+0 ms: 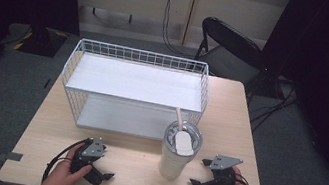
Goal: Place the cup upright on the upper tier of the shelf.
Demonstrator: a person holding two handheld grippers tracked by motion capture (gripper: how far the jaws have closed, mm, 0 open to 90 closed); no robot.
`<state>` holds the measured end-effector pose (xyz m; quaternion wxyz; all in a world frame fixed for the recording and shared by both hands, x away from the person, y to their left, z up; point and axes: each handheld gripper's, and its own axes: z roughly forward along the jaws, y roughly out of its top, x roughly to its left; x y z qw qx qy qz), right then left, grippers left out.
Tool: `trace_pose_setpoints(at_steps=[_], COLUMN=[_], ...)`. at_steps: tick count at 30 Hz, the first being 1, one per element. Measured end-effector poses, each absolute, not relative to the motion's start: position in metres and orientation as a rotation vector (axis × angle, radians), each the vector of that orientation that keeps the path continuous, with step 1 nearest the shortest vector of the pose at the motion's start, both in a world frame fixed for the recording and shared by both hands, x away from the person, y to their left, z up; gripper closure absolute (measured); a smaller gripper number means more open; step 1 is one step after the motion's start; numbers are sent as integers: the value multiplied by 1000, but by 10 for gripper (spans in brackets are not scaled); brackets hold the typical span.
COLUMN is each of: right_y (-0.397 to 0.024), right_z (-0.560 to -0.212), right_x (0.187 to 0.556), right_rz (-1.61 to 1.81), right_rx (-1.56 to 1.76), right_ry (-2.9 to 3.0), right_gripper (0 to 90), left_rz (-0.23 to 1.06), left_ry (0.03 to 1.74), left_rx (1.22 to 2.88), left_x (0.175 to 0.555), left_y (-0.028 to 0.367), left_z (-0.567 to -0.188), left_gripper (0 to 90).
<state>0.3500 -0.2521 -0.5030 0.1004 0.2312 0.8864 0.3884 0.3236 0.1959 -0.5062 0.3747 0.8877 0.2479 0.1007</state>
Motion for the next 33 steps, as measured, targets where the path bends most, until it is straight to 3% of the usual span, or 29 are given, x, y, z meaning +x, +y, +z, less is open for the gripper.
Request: trace_pose_setpoints(at_steps=[33], right_y=[-230], right_z=[-465], right_x=[339], right_rz=[1561], right_rx=[698], right_ry=[2501], right_gripper=[136], left_rz=[260], left_ry=[635], left_rx=[2272], left_x=[323], left_y=[196], left_z=[-506], left_gripper=[0])
